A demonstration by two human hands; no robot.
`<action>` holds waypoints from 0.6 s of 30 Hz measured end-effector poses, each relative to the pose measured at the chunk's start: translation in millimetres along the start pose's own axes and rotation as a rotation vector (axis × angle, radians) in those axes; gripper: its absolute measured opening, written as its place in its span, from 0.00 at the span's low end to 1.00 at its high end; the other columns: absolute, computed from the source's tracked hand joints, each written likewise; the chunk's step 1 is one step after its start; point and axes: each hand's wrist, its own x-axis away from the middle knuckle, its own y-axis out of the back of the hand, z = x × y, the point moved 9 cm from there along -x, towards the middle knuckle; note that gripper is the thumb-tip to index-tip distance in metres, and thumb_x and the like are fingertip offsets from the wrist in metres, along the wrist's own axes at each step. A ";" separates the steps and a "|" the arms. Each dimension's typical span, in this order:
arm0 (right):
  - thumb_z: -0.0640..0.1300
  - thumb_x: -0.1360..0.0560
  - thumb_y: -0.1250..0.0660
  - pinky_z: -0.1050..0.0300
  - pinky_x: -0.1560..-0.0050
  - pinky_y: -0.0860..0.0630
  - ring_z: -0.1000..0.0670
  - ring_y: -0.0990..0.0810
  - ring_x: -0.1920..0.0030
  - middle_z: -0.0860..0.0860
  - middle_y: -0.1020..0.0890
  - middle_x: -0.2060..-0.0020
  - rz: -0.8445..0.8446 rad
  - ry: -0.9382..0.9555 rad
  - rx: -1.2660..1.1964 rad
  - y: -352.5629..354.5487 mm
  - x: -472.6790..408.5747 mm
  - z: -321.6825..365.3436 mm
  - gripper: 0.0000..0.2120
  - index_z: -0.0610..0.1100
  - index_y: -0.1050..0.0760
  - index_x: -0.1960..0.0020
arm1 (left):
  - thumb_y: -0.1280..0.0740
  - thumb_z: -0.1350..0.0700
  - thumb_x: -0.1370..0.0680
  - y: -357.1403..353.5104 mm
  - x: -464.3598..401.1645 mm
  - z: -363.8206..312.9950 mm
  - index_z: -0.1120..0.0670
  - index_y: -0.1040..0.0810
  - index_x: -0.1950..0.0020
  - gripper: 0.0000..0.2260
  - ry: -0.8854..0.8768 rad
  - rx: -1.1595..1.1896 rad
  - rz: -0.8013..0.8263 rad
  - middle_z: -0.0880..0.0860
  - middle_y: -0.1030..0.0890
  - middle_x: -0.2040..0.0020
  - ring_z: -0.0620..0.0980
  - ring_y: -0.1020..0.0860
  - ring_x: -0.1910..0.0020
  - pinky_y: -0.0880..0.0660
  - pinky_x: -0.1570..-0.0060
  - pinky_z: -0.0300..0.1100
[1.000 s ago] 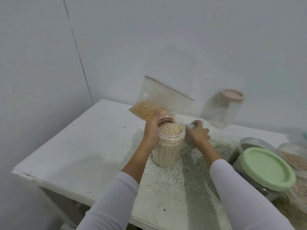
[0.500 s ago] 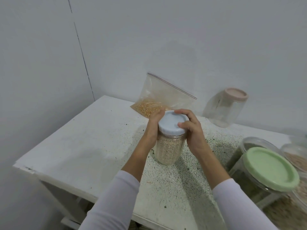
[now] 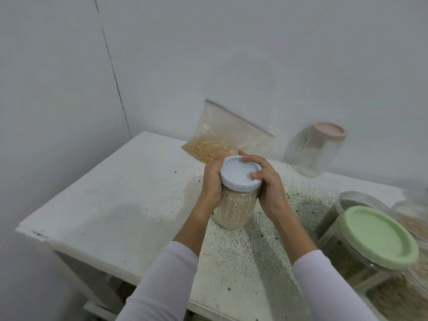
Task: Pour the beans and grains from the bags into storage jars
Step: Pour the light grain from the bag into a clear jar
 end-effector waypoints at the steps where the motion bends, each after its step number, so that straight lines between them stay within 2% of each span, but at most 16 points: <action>1: 0.41 0.41 0.35 0.55 0.46 0.23 0.49 0.22 0.40 0.49 0.20 0.40 -0.008 0.009 0.000 1.3 2.3 -0.8 0.20 0.43 0.21 0.49 | 0.46 0.41 0.19 -0.4 -0.3 2.6 0.58 0.19 0.54 0.25 0.009 0.023 0.001 0.57 0.16 0.58 0.54 0.18 0.57 0.22 0.58 0.45; 3: 0.45 0.40 0.33 0.57 0.46 0.24 0.51 0.23 0.40 0.50 0.19 0.41 -0.047 0.044 0.031 6.3 7.4 -0.4 0.21 0.45 0.20 0.47 | 0.53 0.39 0.19 -0.4 -1.4 3.9 0.59 0.19 0.53 0.31 0.011 0.045 0.004 0.58 0.16 0.58 0.54 0.17 0.57 0.22 0.57 0.44; 5: 0.50 0.40 0.31 0.61 0.48 0.24 0.53 0.23 0.43 0.50 0.19 0.42 -0.095 0.076 0.087 10.9 11.6 1.6 0.21 0.47 0.20 0.48 | 0.56 0.38 0.19 0.5 -2.9 3.7 0.58 0.19 0.55 0.32 -0.001 0.034 -0.010 0.55 0.16 0.61 0.52 0.17 0.60 0.21 0.60 0.42; 9: 0.42 0.38 0.37 0.62 0.56 0.27 0.54 0.25 0.49 0.50 0.20 0.46 -0.151 0.076 0.181 11.4 10.5 10.3 0.15 0.47 0.20 0.53 | 0.53 0.40 0.18 -0.6 -1.4 -0.7 0.56 0.19 0.58 0.29 -0.036 -0.003 -0.024 0.54 0.16 0.63 0.50 0.18 0.62 0.22 0.59 0.43; 13: 0.41 0.38 0.43 0.65 0.64 0.29 0.52 0.26 0.53 0.49 0.19 0.49 -0.057 0.000 0.313 -0.3 -6.5 15.3 0.16 0.46 0.20 0.56 | 0.51 0.41 0.18 1.8 -2.0 -3.0 0.57 0.19 0.58 0.27 -0.032 -0.031 -0.049 0.55 0.17 0.63 0.52 0.18 0.62 0.23 0.61 0.42; 16: 0.40 0.39 0.44 0.60 0.65 0.31 0.50 0.25 0.54 0.51 0.19 0.54 -0.002 -0.086 0.315 -4.1 -16.0 10.7 0.17 0.47 0.19 0.58 | 0.50 0.41 0.19 0.3 -2.5 -2.2 0.58 0.19 0.57 0.27 -0.034 -0.019 -0.036 0.57 0.17 0.60 0.53 0.18 0.60 0.23 0.59 0.44; 18: 0.40 0.40 0.44 0.60 0.65 0.30 0.50 0.25 0.55 0.50 0.19 0.55 -0.013 -0.098 0.287 -6.0 -16.4 10.9 0.16 0.46 0.19 0.59 | 0.49 0.41 0.19 0.5 -2.5 -2.5 0.58 0.19 0.55 0.26 -0.042 -0.025 -0.036 0.58 0.17 0.59 0.55 0.18 0.58 0.23 0.56 0.46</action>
